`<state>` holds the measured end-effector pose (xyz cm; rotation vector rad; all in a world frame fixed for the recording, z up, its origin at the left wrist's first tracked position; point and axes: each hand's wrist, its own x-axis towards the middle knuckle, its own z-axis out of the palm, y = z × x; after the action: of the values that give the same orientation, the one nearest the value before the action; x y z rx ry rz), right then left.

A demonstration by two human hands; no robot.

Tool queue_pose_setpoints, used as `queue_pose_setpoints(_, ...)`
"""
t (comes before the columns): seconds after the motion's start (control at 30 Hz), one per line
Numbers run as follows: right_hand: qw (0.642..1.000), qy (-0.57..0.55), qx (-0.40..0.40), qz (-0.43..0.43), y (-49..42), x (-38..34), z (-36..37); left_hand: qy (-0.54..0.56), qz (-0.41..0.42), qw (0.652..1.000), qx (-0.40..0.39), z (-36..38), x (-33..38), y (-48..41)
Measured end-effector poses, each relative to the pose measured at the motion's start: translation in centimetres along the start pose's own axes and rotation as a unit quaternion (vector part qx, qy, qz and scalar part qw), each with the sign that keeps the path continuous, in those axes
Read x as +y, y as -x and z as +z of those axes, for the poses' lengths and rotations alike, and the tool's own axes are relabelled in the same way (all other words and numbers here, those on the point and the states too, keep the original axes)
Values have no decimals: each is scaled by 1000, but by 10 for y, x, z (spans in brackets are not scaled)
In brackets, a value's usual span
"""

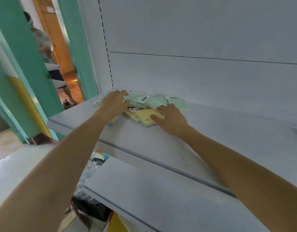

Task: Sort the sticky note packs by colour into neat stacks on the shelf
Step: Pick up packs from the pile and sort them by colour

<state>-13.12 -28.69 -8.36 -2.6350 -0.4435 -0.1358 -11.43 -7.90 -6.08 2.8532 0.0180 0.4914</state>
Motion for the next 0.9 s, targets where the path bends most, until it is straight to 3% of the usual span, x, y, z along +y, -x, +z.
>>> queue_pose_setpoints(0.13, 999, -5, 42, 24, -25, 7, 3, 56, 89, 993, -57, -1, 10, -3)
queue_pose_setpoints(0.27, 999, 23, -33, 8, -56, 15, 4, 14, 109, 984, -138, 11, 26, 4)
queue_pose_setpoints(0.43, 993, -36, -106, 31, -62, 17, -14, 51, 66, 985, -153, 13, 30, 10)
queue_pose_setpoints(0.67, 993, -84, -82, 5, -60, 24, -24, 38, 46, 979, -196, 1, 27, 15)
queue_pose_setpoints(0.9, 981, -185, -60, 19, -41, 24, -26, 75, 2, 981, -179, -4, 34, 28)
